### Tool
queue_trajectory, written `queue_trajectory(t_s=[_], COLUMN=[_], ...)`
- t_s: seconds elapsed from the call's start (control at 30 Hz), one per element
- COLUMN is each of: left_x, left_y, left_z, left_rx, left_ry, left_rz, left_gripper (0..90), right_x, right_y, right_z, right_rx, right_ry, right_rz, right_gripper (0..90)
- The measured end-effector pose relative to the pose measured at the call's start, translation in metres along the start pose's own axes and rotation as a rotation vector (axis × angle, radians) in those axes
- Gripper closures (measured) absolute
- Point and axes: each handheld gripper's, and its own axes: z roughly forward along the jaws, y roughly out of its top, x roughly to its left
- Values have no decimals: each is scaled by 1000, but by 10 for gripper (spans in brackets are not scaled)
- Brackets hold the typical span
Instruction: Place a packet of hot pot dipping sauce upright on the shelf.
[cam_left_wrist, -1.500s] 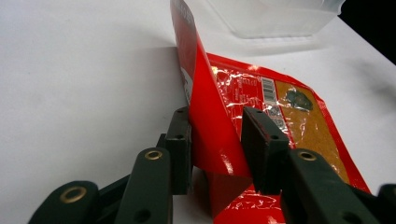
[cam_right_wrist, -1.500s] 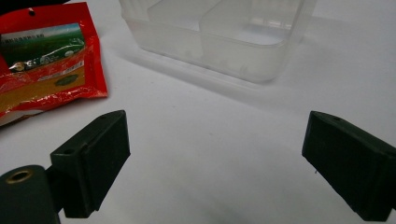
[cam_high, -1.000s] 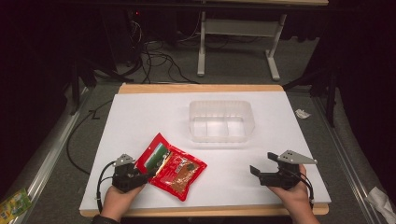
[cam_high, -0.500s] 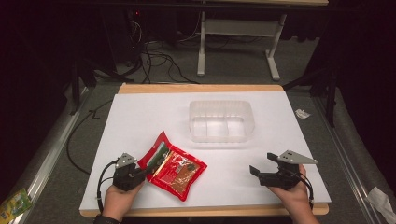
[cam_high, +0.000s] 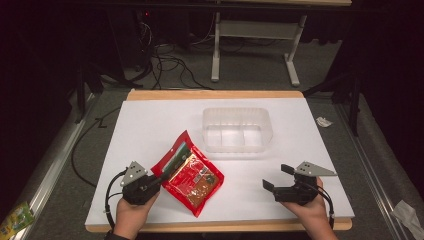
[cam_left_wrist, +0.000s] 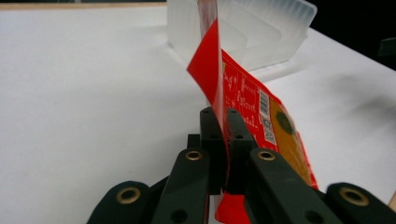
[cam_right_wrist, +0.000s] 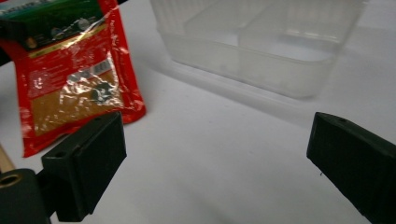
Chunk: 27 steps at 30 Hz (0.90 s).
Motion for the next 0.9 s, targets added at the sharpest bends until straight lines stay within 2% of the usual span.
queue_trajectory(t_s=[0.2, 0.27, 0.33, 0.43, 0.47, 0.5, 0.67, 0.73, 0.8, 0.9], left_x=[-13, -15, -22, -27, -27, -31, -39, -45, -46, -50], left_y=[10, 11, 15, 19, 19, 21, 26, 29, 30, 32], left_z=[-3, -3, -4, -5, -5, -5, -6, -5, -4, -3], left_rx=[-45, -49, -66, -81, -81, -89, -104, -113, -114, -120], left_ry=[-39, -45, -63, -80, -80, -93, -114, -126, -129, -138], left_rz=[21, 28, 37, 44, 44, 53, 66, 83, 85, 91], left_gripper=[892, 892, 892, 892, 892, 892, 892, 892, 892, 891], right_x=[24, 28, 38, 46, 46, 50, 56, 57, 58, 60], right_y=[10, 13, 22, 29, 29, 34, 46, 51, 53, 61], right_z=[13, 16, 31, 46, 46, 57, 81, 90, 94, 111], right_rx=[-5, -2, 10, 23, 23, 33, 37, 45, 46, 59], right_ry=[92, 109, 144, 164, 164, 178, 227, 234, 242, 259], right_rz=[-9, -11, -26, -45, -45, -58, -58, -57, -55, -46], right_gripper=[23, 22, 21, 22, 22, 26, 59, 67, 74, 111])
